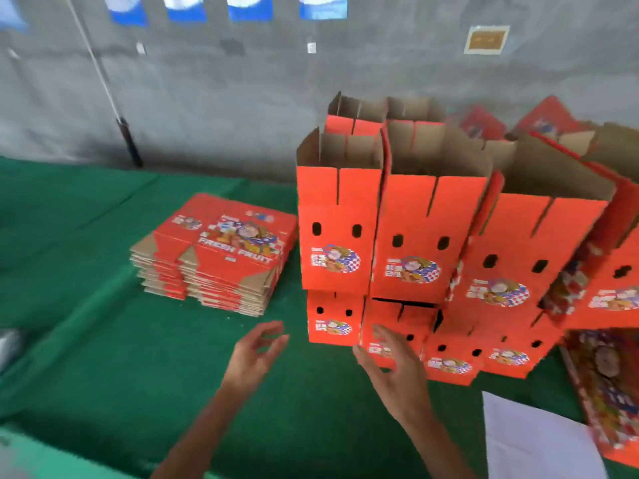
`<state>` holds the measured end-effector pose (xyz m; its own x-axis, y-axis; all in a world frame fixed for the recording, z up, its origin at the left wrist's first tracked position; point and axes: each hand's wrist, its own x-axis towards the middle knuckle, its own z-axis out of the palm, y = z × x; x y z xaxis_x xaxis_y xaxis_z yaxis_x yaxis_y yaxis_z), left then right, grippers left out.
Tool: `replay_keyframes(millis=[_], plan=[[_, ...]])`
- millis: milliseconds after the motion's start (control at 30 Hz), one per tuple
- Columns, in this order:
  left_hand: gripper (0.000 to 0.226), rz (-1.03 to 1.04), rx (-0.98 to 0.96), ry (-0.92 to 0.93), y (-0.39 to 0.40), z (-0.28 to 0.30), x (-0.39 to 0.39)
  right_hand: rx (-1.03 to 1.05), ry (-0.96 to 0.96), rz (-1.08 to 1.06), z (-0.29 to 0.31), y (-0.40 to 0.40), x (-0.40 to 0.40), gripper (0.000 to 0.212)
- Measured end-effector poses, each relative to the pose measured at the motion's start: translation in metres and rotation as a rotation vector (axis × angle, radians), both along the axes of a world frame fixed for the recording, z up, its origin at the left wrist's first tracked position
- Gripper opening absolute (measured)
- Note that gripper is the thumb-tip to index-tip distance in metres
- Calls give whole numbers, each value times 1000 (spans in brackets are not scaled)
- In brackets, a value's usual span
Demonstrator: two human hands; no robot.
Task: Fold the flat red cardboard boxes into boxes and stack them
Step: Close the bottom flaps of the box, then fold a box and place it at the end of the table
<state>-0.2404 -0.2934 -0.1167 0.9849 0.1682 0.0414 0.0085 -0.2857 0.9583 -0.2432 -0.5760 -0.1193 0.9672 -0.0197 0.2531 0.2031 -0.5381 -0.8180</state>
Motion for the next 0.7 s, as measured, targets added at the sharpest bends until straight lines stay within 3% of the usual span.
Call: replay_keyframes(millis=[233, 367, 533, 700], plan=[[30, 66, 8, -14, 183, -5, 50, 12, 61, 150, -2, 187, 58, 71], [46, 133, 85, -17, 258, -6, 94, 39, 134, 187, -7, 265, 105, 79], [62, 362, 610, -51, 330, -5, 171, 11, 174, 106, -23, 319, 186, 85], [71, 334, 906, 95, 371, -3, 229, -226, 300, 44, -46, 343, 239, 70]])
